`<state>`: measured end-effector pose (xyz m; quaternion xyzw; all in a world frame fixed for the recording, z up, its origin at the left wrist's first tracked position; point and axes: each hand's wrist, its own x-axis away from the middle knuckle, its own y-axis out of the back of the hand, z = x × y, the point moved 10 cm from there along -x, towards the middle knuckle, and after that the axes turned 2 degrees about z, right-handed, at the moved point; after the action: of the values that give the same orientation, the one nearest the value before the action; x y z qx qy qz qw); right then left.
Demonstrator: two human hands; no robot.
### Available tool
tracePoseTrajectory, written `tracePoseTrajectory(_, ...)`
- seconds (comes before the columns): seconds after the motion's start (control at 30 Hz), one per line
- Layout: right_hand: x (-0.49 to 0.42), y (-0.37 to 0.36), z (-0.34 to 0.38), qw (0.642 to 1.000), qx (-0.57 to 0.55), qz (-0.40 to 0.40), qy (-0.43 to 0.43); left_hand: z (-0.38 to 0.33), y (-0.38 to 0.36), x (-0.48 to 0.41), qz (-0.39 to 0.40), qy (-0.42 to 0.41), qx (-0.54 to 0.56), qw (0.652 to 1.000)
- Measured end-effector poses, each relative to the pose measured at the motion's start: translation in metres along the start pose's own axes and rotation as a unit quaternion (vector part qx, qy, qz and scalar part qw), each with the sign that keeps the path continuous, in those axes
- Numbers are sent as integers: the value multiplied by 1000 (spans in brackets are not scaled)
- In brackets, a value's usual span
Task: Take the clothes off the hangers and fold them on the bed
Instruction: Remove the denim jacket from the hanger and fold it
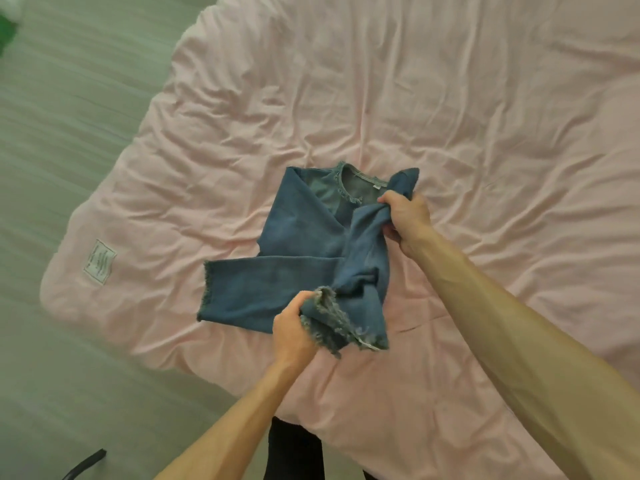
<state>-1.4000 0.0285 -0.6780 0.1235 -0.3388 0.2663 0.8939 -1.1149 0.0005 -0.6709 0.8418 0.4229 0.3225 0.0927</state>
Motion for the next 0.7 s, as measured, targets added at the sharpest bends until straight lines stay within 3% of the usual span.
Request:
tracePoseTrajectory(0.07, -1, -54, 20, 999, 37, 13, 32, 40, 37, -5, -54, 93, 157, 982)
tracePoseTrajectory(0.13, -2, -103, 24, 995, 88, 24, 39, 78, 52, -1, -69, 195, 303, 930)
tracePoseTrajectory(0.27, -17, -193, -3, 974, 218, 58, 16, 117, 65, 7, -37, 365, 374, 852)
tracePoseTrajectory(0.37, -20, -227, -33, 937, 343, 64, 8, 130, 71, 1, 15, 422, 315, 850)
tracePoseTrajectory(0.47, 0, -224, -37, 937, 344, 16, 65, 123, 84, 1, 72, 433, 243, 865)
tracePoseTrajectory(0.5, 11, -218, -37, 938, 334, 7, 92, 114, 86, 6, 107, 435, 224, 866)
tracePoseTrajectory(0.57, 31, -211, -35, 931, 335, 2, 146, 98, 85, 17, 254, 430, 142, 855)
tracePoseTrajectory(0.63, 46, -197, -40, 916, 360, -18, 177, 80, 78, 27, 394, 397, 61, 826)
tracePoseTrajectory(0.67, 52, -190, -44, 906, 377, -28, 193, 70, 75, 21, 413, 354, 21, 839)
tracePoseTrajectory(0.7, 59, -181, -47, 894, 393, -42, 212, 56, 75, 3, 389, 290, -25, 874)
